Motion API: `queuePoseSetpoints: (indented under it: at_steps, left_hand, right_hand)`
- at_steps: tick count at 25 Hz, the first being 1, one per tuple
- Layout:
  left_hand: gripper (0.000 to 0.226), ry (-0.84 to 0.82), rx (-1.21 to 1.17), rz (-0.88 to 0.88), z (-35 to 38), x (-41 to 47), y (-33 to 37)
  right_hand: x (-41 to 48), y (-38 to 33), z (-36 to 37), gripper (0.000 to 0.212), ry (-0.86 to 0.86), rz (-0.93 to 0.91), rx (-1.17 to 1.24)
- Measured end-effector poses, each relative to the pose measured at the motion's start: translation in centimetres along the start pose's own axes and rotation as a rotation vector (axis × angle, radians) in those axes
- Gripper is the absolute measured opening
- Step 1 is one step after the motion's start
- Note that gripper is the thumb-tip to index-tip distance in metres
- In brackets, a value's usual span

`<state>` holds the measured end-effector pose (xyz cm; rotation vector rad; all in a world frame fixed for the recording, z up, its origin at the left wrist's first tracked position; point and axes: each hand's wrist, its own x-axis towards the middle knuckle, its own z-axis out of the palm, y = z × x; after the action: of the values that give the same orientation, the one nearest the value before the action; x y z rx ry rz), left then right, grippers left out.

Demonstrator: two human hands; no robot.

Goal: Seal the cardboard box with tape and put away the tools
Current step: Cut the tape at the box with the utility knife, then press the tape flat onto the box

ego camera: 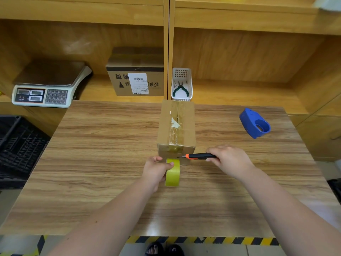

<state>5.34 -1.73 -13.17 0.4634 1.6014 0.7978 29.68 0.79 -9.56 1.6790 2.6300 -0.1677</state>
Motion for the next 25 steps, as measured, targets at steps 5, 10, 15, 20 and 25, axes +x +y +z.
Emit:
queuePoseSetpoints:
  at_steps: [5, 10, 15, 20, 25]
  left_hand:
    - [0.040, 0.034, 0.295, 0.157, -0.9, 0.6, -1.4]
    - [0.030, -0.093, 0.957, 0.397, -2.3, 0.8, -3.8]
    - [0.022, -0.173, 1.239, 0.453, -2.3, 0.7, -5.5]
    - [0.031, -0.213, 1.200, 0.454, -2.6, 1.7, -6.2]
    - [0.040, -0.197, 0.984, 0.456, -3.7, 2.6, -5.4]
  right_hand:
    - [-1.4, 0.9, 2.8, 0.027, -0.223, 0.291, 0.246]
    - [-5.0, 0.4, 8.4, 0.027, -0.312, 0.618, 0.663]
    - [-7.2, -0.8, 12.9, 0.020, -0.268, 0.706, 0.629]
    - [-6.9, -1.5, 13.5, 0.022, -0.255, 0.597, 0.409]
    - [-5.9, -1.5, 12.6, 0.019, -0.257, 0.637, 0.394]
